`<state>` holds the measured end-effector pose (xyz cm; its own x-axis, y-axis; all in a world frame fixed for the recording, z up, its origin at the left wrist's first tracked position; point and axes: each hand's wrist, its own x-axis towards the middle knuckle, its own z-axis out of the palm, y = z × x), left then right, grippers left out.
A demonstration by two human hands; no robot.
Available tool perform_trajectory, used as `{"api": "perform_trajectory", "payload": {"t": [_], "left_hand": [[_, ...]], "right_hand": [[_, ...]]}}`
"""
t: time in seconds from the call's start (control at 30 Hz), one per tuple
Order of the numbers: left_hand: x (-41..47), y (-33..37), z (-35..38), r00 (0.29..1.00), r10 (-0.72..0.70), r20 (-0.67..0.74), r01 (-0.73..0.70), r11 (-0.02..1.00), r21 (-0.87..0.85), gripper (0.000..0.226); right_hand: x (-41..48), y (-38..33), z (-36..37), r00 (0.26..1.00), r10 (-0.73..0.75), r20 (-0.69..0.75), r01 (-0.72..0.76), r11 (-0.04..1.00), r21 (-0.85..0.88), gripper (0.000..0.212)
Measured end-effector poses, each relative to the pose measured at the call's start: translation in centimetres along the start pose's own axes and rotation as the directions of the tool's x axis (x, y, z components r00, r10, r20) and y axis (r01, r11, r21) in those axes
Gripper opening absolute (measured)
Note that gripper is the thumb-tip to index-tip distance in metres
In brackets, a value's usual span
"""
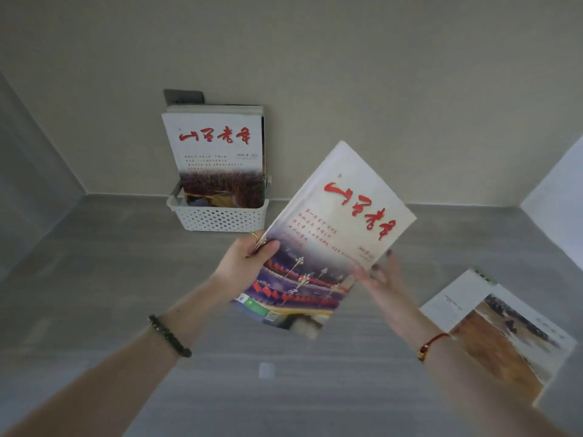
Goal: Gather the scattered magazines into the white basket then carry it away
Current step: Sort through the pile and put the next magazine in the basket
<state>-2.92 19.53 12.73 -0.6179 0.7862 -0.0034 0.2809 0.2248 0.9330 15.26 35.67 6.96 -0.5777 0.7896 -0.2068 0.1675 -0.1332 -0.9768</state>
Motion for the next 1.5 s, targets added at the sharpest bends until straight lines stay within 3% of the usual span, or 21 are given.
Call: {"api": "perform_trajectory", "payload": {"t": [0.07,0.13,0.27,0.47,0.67,0.8,0.97,1.1,1.3,1.4,1.5], "left_hand": [[0.5,0.6,-1.1,1.0,-0.018,-0.014,0.015,0.988,-0.154,0.024],[1.0,0.8,-2.3,0.999,-0.048,-0.017,0.043,0.973,-0.226,0.025],[2.9,-0.1,-5.8,0.991,-0.103,-0.086,0.089,0.984,-0.155,0.013],[7.6,-0.4,-11.7,0.984,-0.001,-0.178,-0.016,0.995,-0.094,0.021],[15.1,0.3,-18.6,0.969,0.032,-0.244,-0.051,0.996,-0.072,0.014],[20.1,-0.8,-21.9,0.945,-0.002,-0.327,-0.025,0.997,-0.078,0.022],[23.8,-4.9,-22.3,0.924,-0.113,-0.364,0.073,0.99,-0.123,0.023],[25.1,-8.8,-21.2,0.88,-0.22,-0.421,0.16,0.972,-0.173,0.013],[25.5,-12.5,-19.4,0.844,-0.259,-0.469,0.164,0.958,-0.234,0.033],[25.8,-12.6,-19.6,0.832,-0.268,-0.486,0.191,0.96,-0.203,0.047],[26.0,-10.5,-20.1,0.895,-0.079,-0.439,-0.006,0.982,-0.19,0.068]], "right_hand": [[0.6,-0.4,1.8,0.993,-0.05,0.108,0.038,0.993,0.109,0.08],[1.5,-1.6,3.4,0.989,-0.093,0.119,0.069,0.979,0.19,0.055],[4.1,-4.5,5.7,0.992,-0.116,0.054,0.108,0.985,0.134,0.024],[8.9,-9.0,11.8,0.976,-0.214,-0.033,0.213,0.977,-0.02,0.022],[15.6,-15.3,18.3,0.917,-0.375,-0.137,0.366,0.927,-0.086,0.019],[19.9,-17.2,21.9,0.91,-0.375,-0.18,0.366,0.927,-0.08,0.017],[23.4,-14.8,24.6,0.933,-0.288,-0.214,0.266,0.955,-0.129,0.007],[24.4,-11.4,25.0,0.941,-0.217,-0.261,0.179,0.971,-0.159,0.008],[24.8,-8.2,25.1,0.934,-0.205,-0.291,0.136,0.961,-0.242,0.012],[24.9,-8.8,25.5,0.901,-0.295,-0.318,0.207,0.937,-0.282,0.036],[25.1,-11.0,25.4,0.881,-0.355,-0.312,0.305,0.931,-0.198,0.07]]}}
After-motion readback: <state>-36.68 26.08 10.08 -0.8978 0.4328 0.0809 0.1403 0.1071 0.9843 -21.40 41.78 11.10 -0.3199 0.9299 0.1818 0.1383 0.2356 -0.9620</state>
